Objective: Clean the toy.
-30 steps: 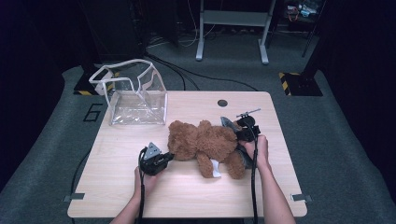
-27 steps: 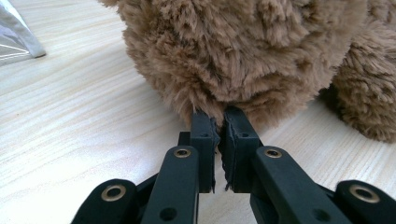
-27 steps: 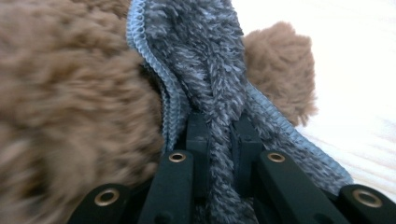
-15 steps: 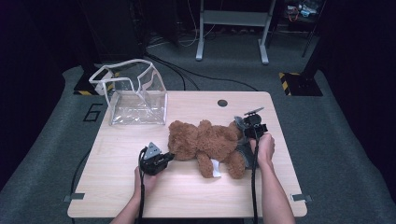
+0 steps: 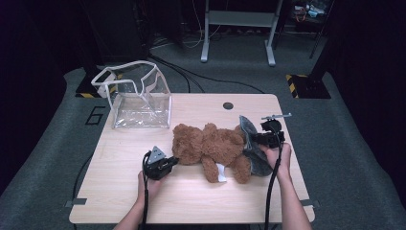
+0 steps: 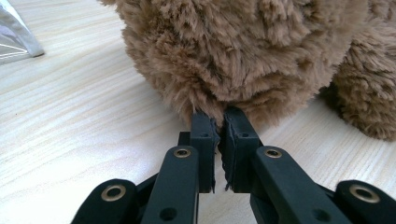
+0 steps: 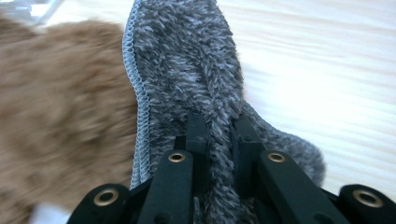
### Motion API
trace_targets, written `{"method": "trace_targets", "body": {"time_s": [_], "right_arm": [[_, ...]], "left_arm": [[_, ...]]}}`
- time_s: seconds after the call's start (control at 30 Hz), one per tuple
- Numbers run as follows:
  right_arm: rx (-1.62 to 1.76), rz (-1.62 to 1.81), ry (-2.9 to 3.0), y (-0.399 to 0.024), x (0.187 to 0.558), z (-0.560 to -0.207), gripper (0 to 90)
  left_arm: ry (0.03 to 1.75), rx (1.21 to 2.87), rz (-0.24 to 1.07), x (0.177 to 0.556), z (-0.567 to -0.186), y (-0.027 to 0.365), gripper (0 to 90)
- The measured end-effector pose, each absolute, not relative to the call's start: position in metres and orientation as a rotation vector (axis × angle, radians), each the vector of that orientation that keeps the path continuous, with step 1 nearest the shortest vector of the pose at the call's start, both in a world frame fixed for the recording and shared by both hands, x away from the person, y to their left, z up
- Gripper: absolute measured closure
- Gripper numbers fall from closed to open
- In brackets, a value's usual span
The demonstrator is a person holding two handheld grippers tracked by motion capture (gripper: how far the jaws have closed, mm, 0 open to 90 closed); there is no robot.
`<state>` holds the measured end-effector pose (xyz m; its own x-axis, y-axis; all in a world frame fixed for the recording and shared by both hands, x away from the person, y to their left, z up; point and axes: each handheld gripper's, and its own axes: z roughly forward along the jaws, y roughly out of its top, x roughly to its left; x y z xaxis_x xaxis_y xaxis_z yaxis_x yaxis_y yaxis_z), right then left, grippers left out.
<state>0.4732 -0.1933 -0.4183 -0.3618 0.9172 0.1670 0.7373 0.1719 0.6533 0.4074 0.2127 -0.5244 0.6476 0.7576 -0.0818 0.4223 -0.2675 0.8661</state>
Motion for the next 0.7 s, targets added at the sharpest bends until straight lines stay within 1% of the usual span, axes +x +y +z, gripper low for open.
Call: {"method": "trace_targets", "body": {"time_s": [0.13, 0.27, 0.37, 0.47, 0.53, 0.6, 0.63, 0.7], "right_arm": [[1.531, 1.004, 2.264, -0.185, 0.47, -0.426, 80.6], [1.474, 0.98, 2.34, -0.17, 0.474, -0.444, 80.7], [1.485, 0.976, 2.335, -0.169, 0.477, -0.449, 80.8], [1.485, 0.82, 2.38, -0.164, 0.481, -0.461, 80.8], [1.457, 0.672, 2.395, -0.16, 0.482, -0.476, 80.8], [1.454, 0.618, 2.385, -0.16, 0.483, -0.479, 80.8], [1.438, 0.486, 2.346, -0.163, 0.484, -0.483, 80.8], [1.496, 0.522, 2.309, -0.175, 0.483, -0.481, 80.8]], "left_arm": [[0.933, 1.893, 0.447, 0.407, -0.525, 0.212, 83.6], [0.937, 1.891, 0.453, 0.408, -0.525, 0.211, 83.6], [0.935, 1.894, 0.45, 0.407, -0.525, 0.212, 83.6], [0.936, 1.894, 0.451, 0.407, -0.525, 0.212, 83.6], [0.936, 1.892, 0.449, 0.407, -0.525, 0.212, 83.6], [0.936, 1.892, 0.449, 0.407, -0.525, 0.212, 83.6], [0.936, 1.892, 0.448, 0.407, -0.525, 0.212, 83.6], [0.934, 1.9, 0.438, 0.407, -0.524, 0.213, 83.6]]}}
